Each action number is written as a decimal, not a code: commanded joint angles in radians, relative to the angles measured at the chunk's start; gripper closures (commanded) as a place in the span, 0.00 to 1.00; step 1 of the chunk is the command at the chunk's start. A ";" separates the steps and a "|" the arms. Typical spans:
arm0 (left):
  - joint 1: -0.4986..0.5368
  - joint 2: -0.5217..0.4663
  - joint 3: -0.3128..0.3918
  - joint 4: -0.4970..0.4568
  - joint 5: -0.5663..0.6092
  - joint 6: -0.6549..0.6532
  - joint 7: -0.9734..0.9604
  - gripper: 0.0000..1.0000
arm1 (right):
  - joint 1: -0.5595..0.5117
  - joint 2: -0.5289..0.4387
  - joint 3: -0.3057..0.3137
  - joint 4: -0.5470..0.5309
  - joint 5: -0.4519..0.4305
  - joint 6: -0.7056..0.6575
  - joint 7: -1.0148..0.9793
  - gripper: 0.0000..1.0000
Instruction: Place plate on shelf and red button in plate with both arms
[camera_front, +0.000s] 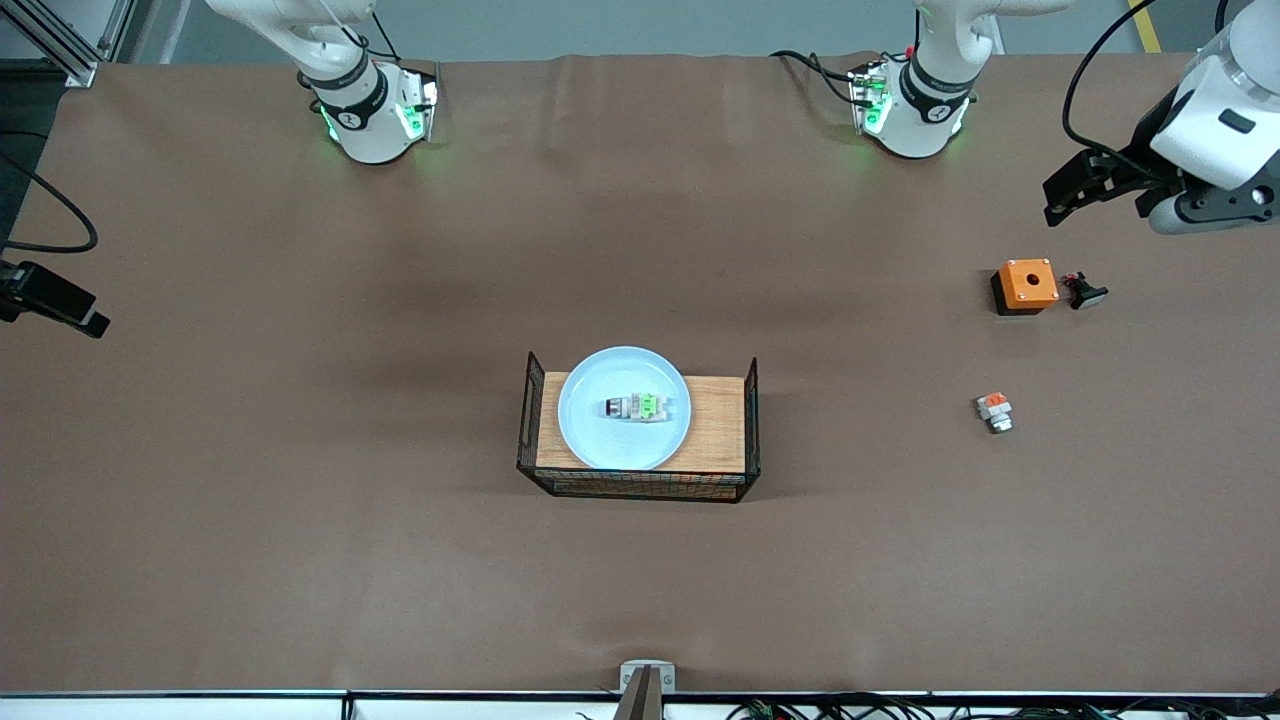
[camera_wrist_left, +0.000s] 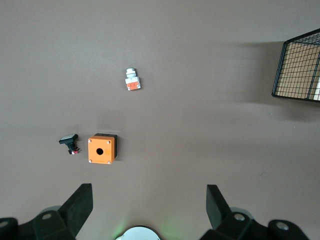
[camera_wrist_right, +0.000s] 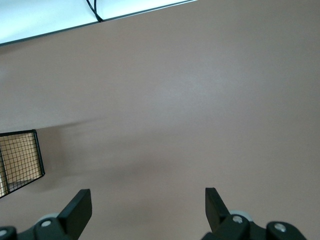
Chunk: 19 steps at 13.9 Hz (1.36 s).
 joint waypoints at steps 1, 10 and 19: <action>-0.012 -0.020 0.010 -0.030 -0.013 0.027 0.024 0.00 | -0.011 -0.004 0.008 -0.002 -0.011 -0.005 -0.009 0.00; -0.006 -0.023 0.010 -0.040 -0.052 0.101 0.092 0.00 | -0.012 -0.004 0.008 -0.002 -0.011 -0.005 -0.009 0.00; -0.003 -0.038 0.009 -0.054 -0.043 0.092 0.166 0.00 | -0.020 -0.004 0.008 -0.001 -0.008 -0.005 -0.011 0.00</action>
